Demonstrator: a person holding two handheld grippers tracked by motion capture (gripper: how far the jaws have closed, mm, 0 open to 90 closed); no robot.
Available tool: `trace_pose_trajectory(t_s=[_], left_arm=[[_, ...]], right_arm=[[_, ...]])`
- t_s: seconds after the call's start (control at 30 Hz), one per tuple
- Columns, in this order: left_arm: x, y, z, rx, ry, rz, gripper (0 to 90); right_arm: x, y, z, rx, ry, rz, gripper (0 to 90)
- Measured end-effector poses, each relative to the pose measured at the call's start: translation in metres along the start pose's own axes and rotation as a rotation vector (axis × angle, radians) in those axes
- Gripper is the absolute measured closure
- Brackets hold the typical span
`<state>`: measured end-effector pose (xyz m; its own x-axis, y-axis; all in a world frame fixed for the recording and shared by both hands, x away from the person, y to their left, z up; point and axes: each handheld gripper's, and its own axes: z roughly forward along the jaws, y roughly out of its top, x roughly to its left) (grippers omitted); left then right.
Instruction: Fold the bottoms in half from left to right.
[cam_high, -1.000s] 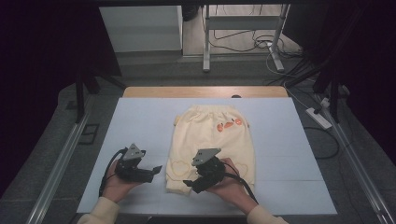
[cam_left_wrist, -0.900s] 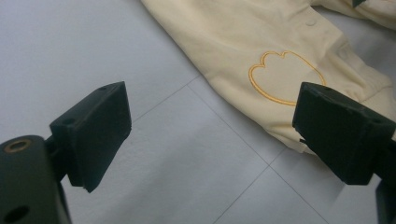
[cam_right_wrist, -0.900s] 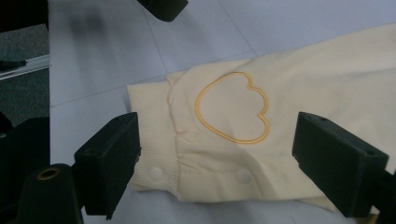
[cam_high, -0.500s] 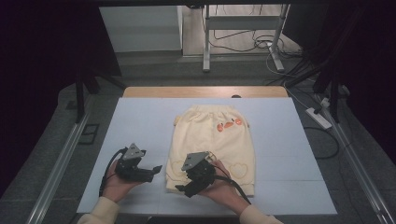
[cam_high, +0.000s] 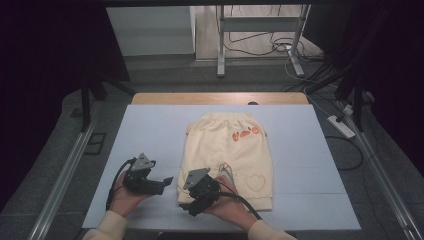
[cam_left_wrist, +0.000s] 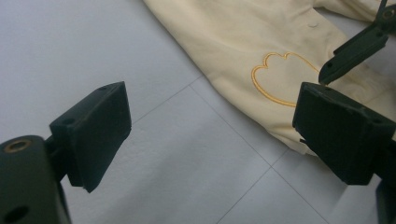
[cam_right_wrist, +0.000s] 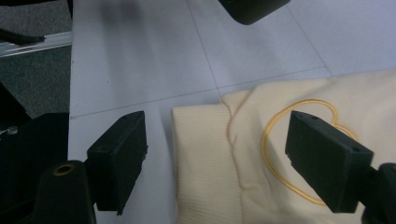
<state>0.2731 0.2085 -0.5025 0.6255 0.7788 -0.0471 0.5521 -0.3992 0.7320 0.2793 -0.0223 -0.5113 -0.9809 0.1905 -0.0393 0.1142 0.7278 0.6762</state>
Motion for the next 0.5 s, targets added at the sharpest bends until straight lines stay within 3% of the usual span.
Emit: trace_pose_trajectory(t_s=[0.5], left_arm=[[0.001, -0.001, -0.001, -0.002, -0.002, -0.003, 11.7]], right_arm=[[0.008, 0.002, 0.019, 0.046, -0.010, -0.018, 28.1]])
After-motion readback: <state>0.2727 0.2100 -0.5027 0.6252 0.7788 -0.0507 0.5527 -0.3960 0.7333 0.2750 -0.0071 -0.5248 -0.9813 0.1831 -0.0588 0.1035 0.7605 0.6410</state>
